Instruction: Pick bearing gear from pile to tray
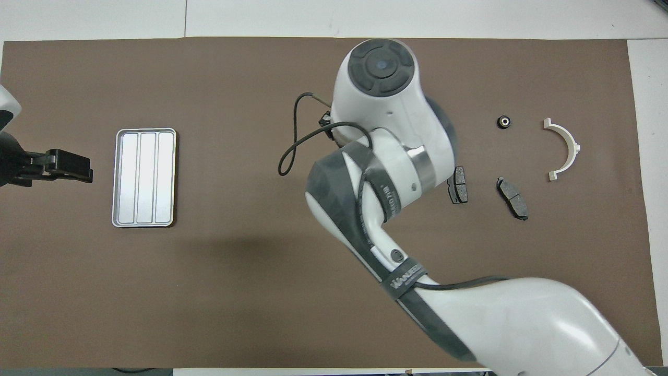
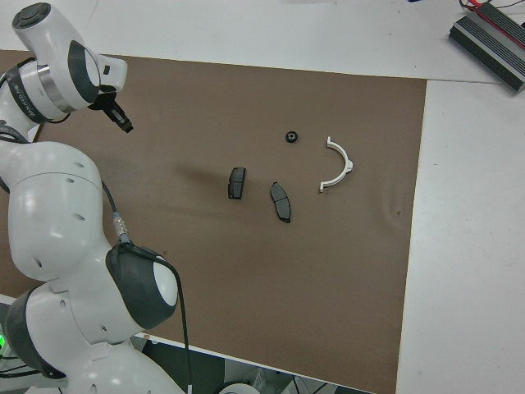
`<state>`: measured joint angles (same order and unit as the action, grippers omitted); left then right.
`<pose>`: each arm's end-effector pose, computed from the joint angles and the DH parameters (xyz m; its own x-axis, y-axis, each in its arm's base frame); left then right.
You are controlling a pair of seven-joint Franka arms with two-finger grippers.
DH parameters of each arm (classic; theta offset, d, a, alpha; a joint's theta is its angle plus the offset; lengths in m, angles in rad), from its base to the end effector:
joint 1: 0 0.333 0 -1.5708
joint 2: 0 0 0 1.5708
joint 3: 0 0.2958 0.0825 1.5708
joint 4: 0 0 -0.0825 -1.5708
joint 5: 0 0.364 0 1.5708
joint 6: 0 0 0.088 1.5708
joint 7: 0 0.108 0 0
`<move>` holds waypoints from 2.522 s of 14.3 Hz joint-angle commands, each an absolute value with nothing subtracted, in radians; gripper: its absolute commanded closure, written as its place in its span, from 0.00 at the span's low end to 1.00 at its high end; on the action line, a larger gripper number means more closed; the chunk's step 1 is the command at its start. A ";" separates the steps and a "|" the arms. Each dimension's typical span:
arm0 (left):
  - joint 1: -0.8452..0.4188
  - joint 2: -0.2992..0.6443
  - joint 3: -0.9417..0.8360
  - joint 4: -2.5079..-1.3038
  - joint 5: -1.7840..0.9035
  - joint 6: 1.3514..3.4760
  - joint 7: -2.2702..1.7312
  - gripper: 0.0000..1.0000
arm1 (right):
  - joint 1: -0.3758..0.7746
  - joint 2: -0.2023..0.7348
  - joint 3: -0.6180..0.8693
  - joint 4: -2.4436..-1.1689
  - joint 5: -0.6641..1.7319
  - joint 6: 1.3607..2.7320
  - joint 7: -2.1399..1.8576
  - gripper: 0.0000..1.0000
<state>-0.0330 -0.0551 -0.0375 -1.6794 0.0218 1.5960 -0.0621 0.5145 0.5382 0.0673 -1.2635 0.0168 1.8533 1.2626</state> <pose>0.5177 -0.0347 0.5854 0.9996 -0.0088 -0.0268 -0.0095 -0.9996 -0.0256 0.5805 0.3712 0.4391 0.7680 -0.6396 -0.0325 -0.6402 -0.7654 -0.0653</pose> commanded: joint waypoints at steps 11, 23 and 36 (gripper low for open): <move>-0.041 -0.074 -0.029 -1.695 0.012 1.600 -0.057 0.00 | 0.646 0.715 0.061 -1.371 -0.095 2.249 1.522 1.00; -0.054 -0.080 -0.035 -1.686 0.012 1.634 -0.097 0.00 | 0.618 0.698 0.049 -1.314 -0.091 2.062 1.514 0.00; -0.387 0.250 -0.117 -1.655 -0.001 1.977 -0.660 0.00 | 0.016 0.514 0.055 -1.391 -0.078 1.860 0.454 0.00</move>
<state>-0.3746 0.1622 -0.1349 -1.6812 -0.0048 1.9106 -0.6446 0.0778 0.5360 0.0400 -1.2778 -0.0562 1.7708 0.5342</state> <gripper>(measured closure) 0.000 0.000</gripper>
